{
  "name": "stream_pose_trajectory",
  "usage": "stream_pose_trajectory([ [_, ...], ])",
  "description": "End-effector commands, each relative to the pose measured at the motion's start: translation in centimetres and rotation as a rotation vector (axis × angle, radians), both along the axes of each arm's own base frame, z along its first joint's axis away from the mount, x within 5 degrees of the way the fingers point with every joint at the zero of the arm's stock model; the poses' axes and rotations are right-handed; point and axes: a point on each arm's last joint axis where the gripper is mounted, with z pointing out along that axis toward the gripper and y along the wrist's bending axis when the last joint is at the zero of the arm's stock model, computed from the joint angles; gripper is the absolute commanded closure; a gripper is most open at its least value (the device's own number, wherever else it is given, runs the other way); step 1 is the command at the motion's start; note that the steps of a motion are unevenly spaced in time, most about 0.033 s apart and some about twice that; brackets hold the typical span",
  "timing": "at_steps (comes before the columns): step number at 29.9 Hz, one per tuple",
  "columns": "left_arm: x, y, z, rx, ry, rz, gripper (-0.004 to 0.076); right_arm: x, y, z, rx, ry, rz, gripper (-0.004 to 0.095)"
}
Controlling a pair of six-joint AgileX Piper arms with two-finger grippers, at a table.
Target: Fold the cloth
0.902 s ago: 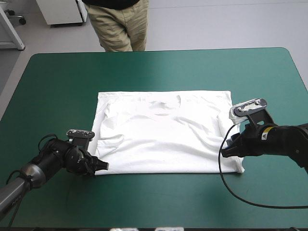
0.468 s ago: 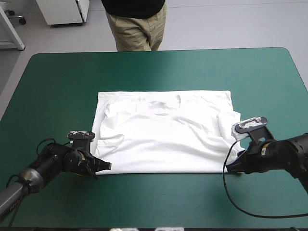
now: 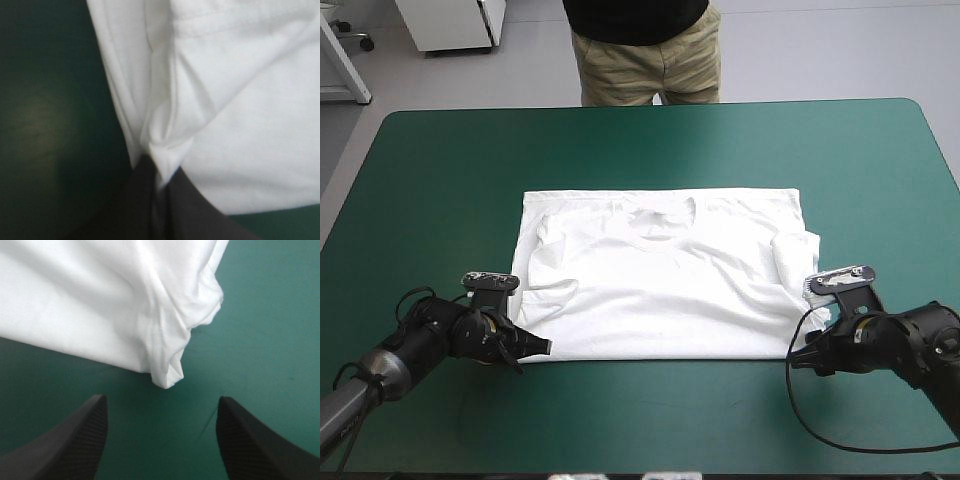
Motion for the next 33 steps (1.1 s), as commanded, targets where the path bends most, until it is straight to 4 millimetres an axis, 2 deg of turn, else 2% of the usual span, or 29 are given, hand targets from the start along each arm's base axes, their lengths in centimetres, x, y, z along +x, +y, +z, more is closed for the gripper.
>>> stream_pose_trajectory([
  [1,-1.3,0.6,-2.4,0.065,0.132,-0.020,0.0728,0.9,0.1,-0.5,-0.001,-0.032,-0.008,0.0304],
  [6,-1.3,0.6,-2.4,0.064,0.130,-0.020,0.0728,2.4,0.5,-2.6,-0.015,-0.001,-0.023,0.0334],
  [12,-1.3,0.6,-2.4,0.064,0.130,-0.020,0.0728,4.3,1.2,-4.8,-0.019,0.044,-0.027,0.0534],
  [17,-1.3,0.6,-2.4,0.067,0.134,-0.021,0.0728,4.3,1.2,-6.3,-0.067,0.169,-0.013,0.0770],
  [20,-1.3,0.6,-2.4,0.067,0.134,-0.021,0.0728,3.9,1.0,-6.0,-0.078,0.187,-0.005,0.0908],
  [21,-1.3,0.6,-2.4,0.068,0.133,-0.022,0.0728,3.7,1.0,-5.8,-0.076,0.181,-0.006,0.0925],
  [27,-1.4,0.7,-2.0,0.072,0.126,-0.026,0.0728,2.3,0.3,-4.1,-0.092,0.146,-0.006,0.0925],
  [33,-2.8,1.7,0.2,0.124,0.075,-0.048,0.0728,-0.2,-0.8,-1.9,-0.109,0.116,-0.027,0.0925],
])
